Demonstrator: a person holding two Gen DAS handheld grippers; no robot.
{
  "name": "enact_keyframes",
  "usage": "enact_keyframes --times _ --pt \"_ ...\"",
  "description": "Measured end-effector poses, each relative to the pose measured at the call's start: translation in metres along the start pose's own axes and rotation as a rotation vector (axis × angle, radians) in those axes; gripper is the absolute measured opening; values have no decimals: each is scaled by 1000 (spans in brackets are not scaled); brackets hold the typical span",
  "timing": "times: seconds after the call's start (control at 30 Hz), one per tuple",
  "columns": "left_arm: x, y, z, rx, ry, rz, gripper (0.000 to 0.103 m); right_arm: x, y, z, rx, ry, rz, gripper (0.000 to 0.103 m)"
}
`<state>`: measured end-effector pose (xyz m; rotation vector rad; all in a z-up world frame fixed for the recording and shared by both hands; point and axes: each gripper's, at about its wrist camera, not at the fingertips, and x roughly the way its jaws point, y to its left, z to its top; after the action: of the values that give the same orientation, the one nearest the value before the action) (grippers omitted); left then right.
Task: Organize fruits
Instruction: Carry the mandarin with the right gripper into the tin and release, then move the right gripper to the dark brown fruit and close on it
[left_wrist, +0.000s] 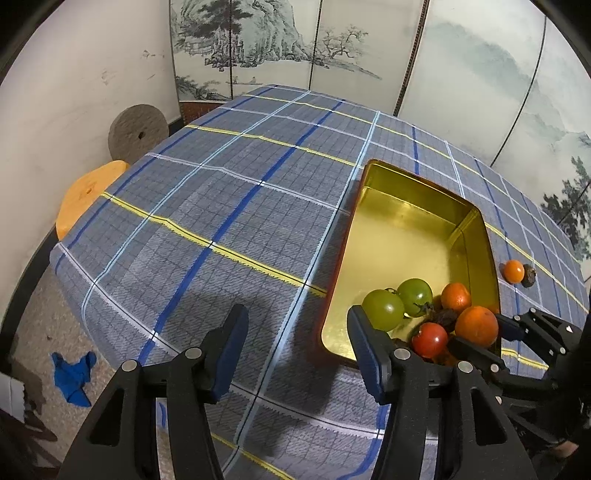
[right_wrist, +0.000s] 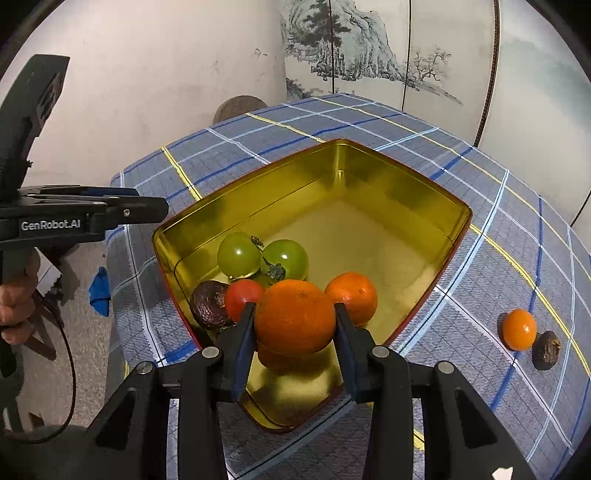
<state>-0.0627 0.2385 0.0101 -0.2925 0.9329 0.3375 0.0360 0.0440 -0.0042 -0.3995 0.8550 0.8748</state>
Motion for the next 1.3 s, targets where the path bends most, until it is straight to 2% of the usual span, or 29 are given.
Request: enact_keyframes --times 0.6,0.67,0.8,1.17,1.3 --pt "-5 8 -12 3 20 -2 59 8 -1 1 6 14 -15 38" --pt "-6 7 -13 3 22 -2 59 7 -2 1 8 12 -13 41" --pt "-6 6 -12 7 18 -6 59 1 -5 2 17 -6 -17 45" --pt "-16 -19 -1 59 -12 -25 59 -32 -16 2 58 -87 -9 48" --pt "-18 -35 2 86 -16 -46 59 -49 -31 -2 86 -125 -45 49"
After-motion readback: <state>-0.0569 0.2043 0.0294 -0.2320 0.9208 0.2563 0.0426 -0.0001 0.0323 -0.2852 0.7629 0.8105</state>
